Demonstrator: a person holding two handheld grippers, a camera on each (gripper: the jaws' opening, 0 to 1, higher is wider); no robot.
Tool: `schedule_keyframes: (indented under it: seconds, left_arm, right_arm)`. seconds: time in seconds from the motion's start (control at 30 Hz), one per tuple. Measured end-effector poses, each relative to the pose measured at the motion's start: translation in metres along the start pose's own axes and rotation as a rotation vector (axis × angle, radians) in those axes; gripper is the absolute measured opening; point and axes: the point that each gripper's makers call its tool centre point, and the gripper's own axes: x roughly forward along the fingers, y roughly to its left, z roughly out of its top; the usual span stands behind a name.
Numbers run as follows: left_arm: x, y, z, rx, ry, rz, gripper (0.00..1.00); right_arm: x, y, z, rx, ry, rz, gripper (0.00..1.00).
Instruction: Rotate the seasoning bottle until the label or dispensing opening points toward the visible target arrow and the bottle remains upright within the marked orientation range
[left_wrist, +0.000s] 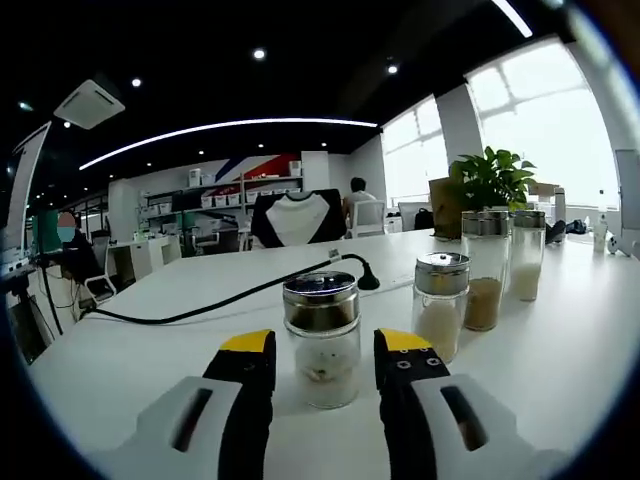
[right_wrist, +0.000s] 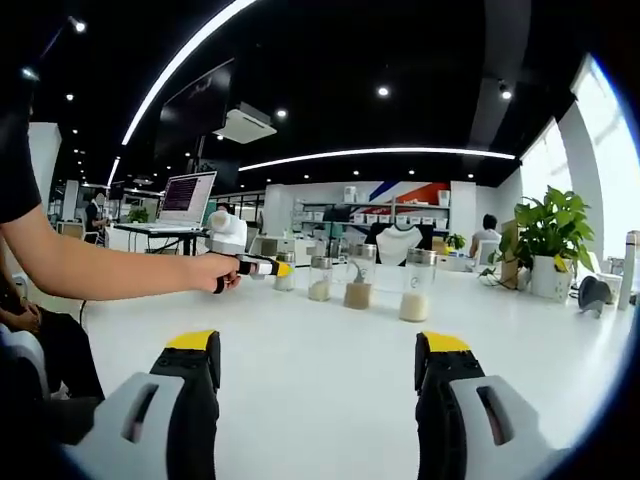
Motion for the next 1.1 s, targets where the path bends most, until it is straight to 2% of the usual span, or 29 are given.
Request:
schedule_keyframes:
  seconds: [0.27,0.4,0.5,0.63,0.83,0.93,1.0,1.1]
  left_arm:
    - [0.006,0.003,-0.002,0.021,0.017,0.008,0.33]
    - [0.009,0.004,-0.006,0.0,0.029,0.005,0.34]
    - [0.012,0.003,-0.006,0.018,0.028,0.012,0.34]
    - [0.011,0.0,-0.005,-0.004,0.042,-0.022,0.33]
    - [0.004,-0.003,-0.005,0.008,0.047,-0.034,0.33]
    - [-0.003,-0.003,-0.001,-0.006,0.021,-0.033,0.33]
    - [-0.01,-0.008,0.008,-0.028,-0.018,-0.051,0.32]
    - [-0.021,-0.018,0.017,-0.032,-0.034,-0.089,0.32]
  right_arm:
    - [-0.001,-0.006,0.003,-0.005,0.0,-0.009,0.79]
    - [0.0,-0.007,0.003,-0.004,-0.001,-0.007,0.79]
    - [0.001,-0.007,0.005,-0.009,-0.005,-0.004,0.79]
    - [0.001,-0.007,0.004,-0.008,0.002,-0.004,0.78]
    - [0.001,-0.009,0.002,0.001,0.004,-0.006,0.78]
    - [0.003,-0.008,0.002,-0.002,0.005,0.001,0.77]
    - [0.005,-0.007,0.003,-0.005,0.003,0.005,0.77]
    - [0.009,-0.005,0.003,-0.005,0.002,0.015,0.77]
